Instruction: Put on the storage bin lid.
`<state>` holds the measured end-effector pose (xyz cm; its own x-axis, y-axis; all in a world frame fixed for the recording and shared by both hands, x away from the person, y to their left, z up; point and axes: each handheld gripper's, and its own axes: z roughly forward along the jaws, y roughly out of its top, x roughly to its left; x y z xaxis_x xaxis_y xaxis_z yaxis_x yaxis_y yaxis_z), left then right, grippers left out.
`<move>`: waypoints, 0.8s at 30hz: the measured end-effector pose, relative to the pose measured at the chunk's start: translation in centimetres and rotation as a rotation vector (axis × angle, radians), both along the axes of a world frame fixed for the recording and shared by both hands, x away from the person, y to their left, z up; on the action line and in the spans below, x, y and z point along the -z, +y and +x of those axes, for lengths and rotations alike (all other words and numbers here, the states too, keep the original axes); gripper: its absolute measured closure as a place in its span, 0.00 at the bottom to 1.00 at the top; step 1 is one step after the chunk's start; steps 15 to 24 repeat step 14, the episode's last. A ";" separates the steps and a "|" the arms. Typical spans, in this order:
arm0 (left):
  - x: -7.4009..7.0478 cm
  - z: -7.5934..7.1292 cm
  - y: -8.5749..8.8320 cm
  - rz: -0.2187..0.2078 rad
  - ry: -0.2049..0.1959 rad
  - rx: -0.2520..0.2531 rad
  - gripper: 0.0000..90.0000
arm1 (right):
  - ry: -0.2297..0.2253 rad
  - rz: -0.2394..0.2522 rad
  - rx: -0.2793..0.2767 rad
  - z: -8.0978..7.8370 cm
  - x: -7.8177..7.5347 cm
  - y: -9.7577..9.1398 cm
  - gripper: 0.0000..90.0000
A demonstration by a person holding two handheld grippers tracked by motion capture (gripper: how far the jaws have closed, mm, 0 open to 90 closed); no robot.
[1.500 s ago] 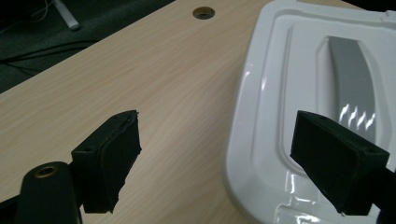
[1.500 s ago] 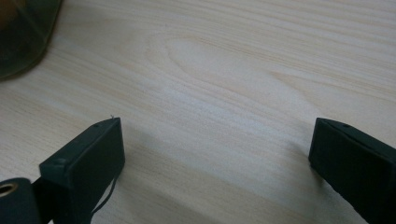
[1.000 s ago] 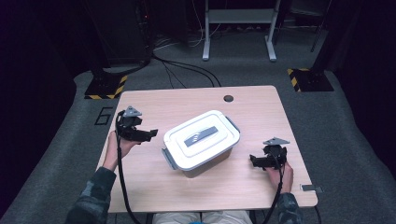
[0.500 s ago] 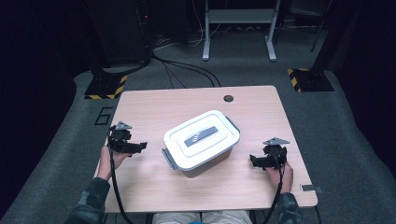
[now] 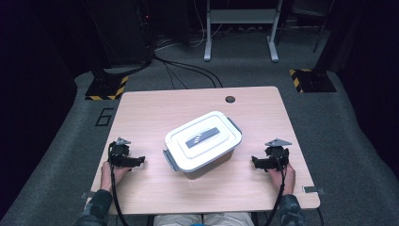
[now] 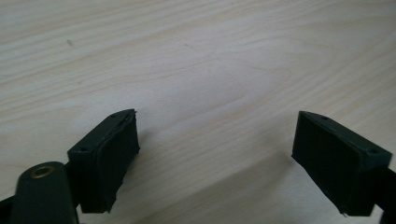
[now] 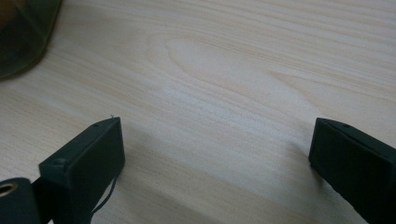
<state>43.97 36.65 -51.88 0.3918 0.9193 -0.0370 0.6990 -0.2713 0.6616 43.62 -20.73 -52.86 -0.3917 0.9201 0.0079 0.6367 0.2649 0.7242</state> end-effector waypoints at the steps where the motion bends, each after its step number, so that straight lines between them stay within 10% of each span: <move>1: 0.1 -0.1 0.1 -0.008 -0.009 -0.007 0.16 | 0.000 0.000 0.000 0.0 0.0 0.0 0.03; 8: 1.1 -1.1 0.3 -0.015 -0.115 -0.028 0.15 | 0.000 0.000 0.000 0.0 0.0 0.0 0.03; 24: 1.1 -1.1 0.3 -0.013 -0.115 -0.031 0.14 | -0.001 -0.003 0.003 0.0 0.0 0.0 0.03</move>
